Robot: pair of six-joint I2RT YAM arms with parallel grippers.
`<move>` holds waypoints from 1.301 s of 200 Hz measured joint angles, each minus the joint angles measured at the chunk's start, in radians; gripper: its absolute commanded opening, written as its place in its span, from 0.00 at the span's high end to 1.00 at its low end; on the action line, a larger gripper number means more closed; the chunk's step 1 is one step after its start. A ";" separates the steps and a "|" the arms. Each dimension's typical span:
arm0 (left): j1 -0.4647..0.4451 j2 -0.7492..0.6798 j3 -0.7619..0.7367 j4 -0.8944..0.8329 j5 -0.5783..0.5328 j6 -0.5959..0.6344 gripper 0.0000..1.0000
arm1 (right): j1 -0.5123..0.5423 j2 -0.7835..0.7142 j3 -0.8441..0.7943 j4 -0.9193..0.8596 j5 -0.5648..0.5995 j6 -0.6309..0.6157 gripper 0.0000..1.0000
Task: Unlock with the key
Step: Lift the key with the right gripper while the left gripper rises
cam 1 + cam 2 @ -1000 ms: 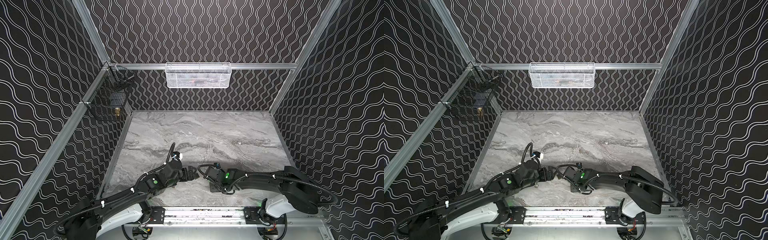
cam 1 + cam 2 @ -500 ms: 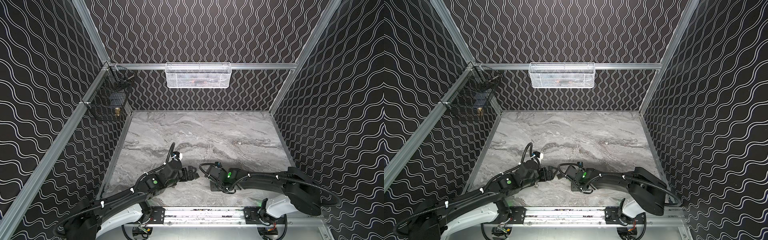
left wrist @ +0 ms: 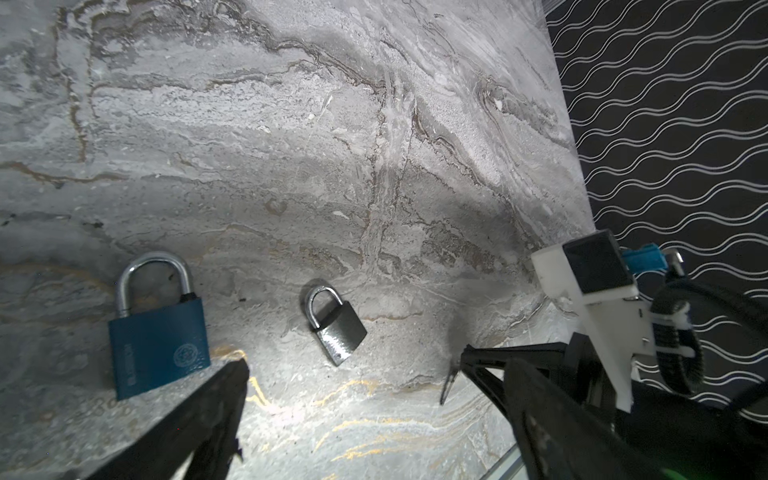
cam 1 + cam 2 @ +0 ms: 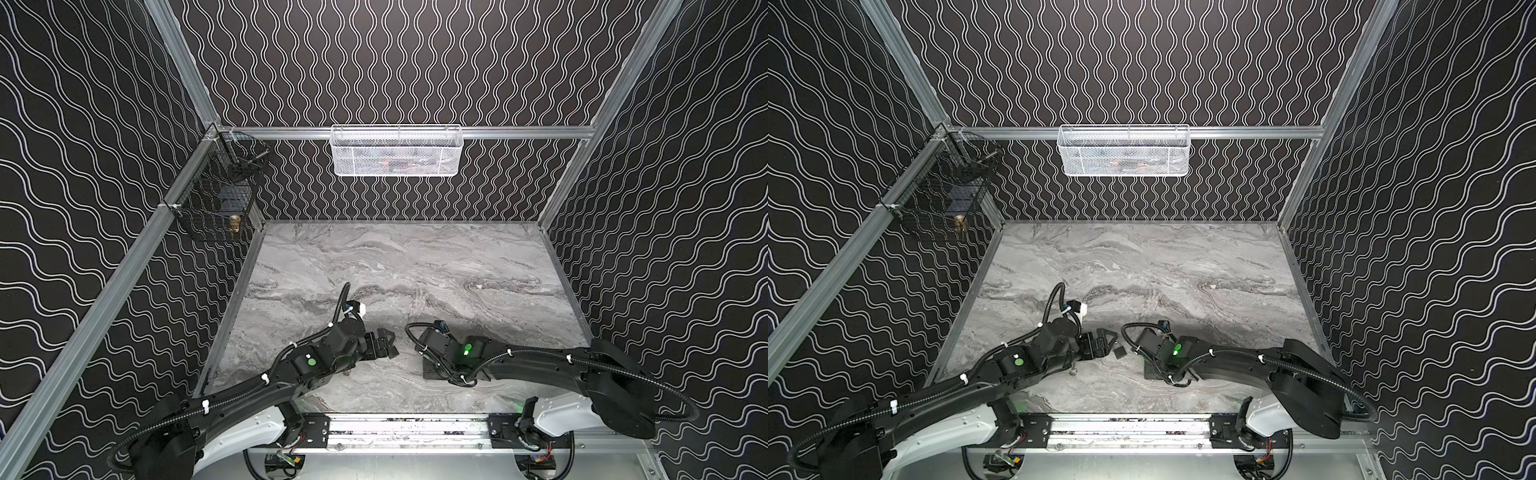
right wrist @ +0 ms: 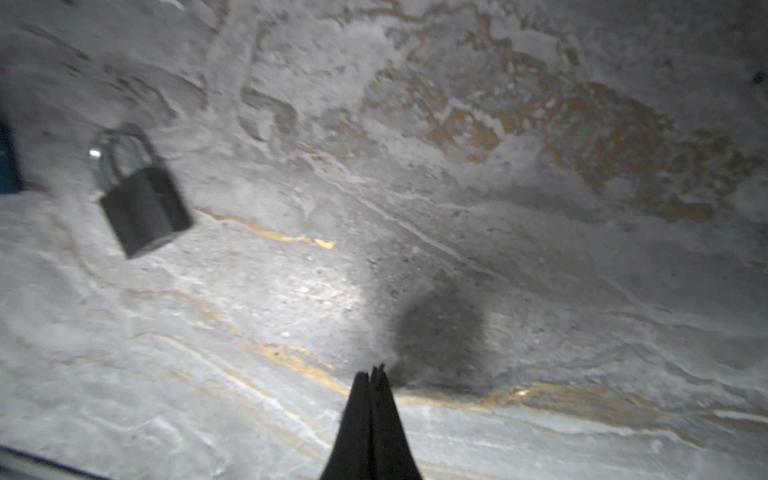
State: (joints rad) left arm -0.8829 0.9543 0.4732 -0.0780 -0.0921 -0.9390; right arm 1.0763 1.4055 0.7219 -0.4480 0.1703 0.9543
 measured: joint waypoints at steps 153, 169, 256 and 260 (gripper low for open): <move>0.058 -0.191 -0.022 0.129 -0.054 0.275 0.02 | -0.104 -0.066 0.182 0.135 -0.053 -0.103 1.00; 0.077 -0.219 -0.043 0.165 -0.039 0.367 0.02 | -0.109 -0.066 0.226 0.132 -0.053 -0.110 1.00; 0.163 -0.223 -0.183 0.519 0.187 0.676 0.13 | -0.109 -0.082 0.432 0.049 -0.075 -0.154 1.00; 0.164 -0.218 -0.187 0.537 0.196 0.684 0.13 | -0.109 -0.085 0.435 0.046 -0.075 -0.154 1.00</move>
State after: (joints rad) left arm -0.7193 0.7364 0.2867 0.4595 0.1043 -0.2546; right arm 0.9668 1.3209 1.1568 -0.4023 0.0952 0.7998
